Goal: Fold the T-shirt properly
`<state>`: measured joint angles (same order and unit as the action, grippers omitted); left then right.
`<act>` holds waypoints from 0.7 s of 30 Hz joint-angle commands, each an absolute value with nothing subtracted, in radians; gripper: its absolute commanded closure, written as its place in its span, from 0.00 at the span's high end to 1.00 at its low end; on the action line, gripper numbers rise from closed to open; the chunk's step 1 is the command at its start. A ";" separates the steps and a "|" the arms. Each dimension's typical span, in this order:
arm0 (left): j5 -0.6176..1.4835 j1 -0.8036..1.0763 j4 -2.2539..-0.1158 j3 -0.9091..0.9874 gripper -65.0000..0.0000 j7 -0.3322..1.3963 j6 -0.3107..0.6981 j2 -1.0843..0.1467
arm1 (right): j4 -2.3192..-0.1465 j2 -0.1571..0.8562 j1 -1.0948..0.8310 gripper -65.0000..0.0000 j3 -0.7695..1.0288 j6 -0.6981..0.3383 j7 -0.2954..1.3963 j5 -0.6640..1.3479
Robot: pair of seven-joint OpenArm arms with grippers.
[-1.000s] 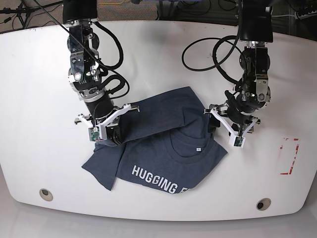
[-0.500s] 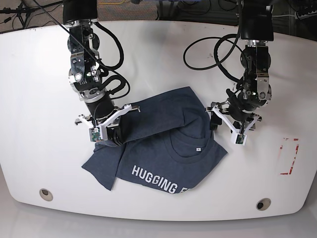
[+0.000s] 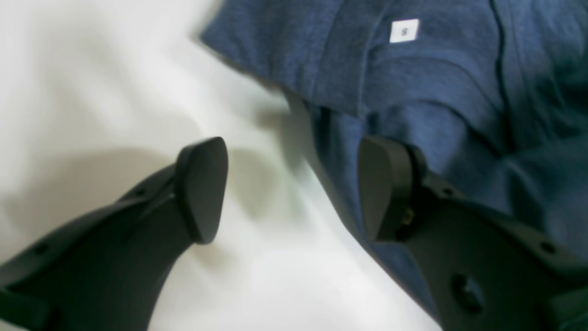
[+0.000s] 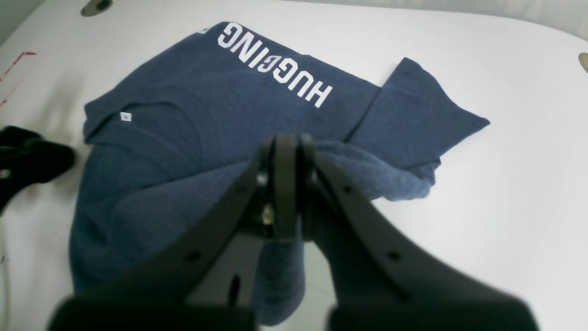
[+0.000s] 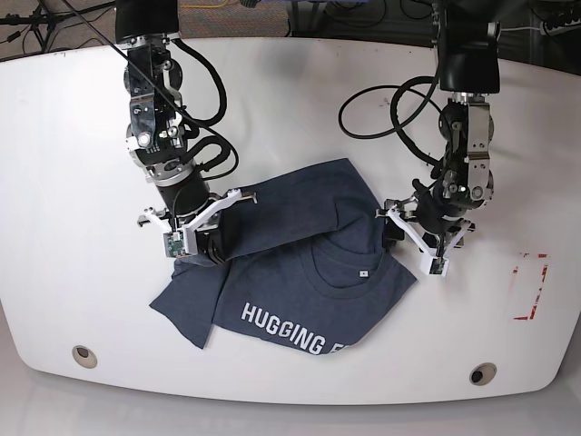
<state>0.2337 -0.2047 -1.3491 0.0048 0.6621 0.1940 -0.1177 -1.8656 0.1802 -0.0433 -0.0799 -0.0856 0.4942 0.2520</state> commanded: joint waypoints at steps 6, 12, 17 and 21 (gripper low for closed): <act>0.243 -0.266 -1.284 0.004 0.63 0.629 0.192 -0.110 | -1.885 0.184 -0.031 0.00 -0.078 -0.090 0.463 0.256; 0.253 -0.278 -1.246 -0.020 0.60 0.612 0.192 -0.100 | -1.885 0.183 -0.033 0.00 -0.081 -0.092 0.468 0.258; 0.255 -0.283 -1.228 -0.031 0.47 0.602 0.192 -0.093 | -1.884 0.184 -0.033 0.00 -0.083 -0.093 0.468 0.257; 0.254 -0.274 -1.223 -0.040 0.21 0.600 0.194 -0.085 | -1.887 0.185 -0.028 0.00 -0.082 -0.091 0.465 0.254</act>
<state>0.2466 -0.2523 -1.2087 -0.0364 0.6266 0.1913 -0.0856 -1.8652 0.1806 -0.0479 -0.0853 -0.0860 0.4957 0.2512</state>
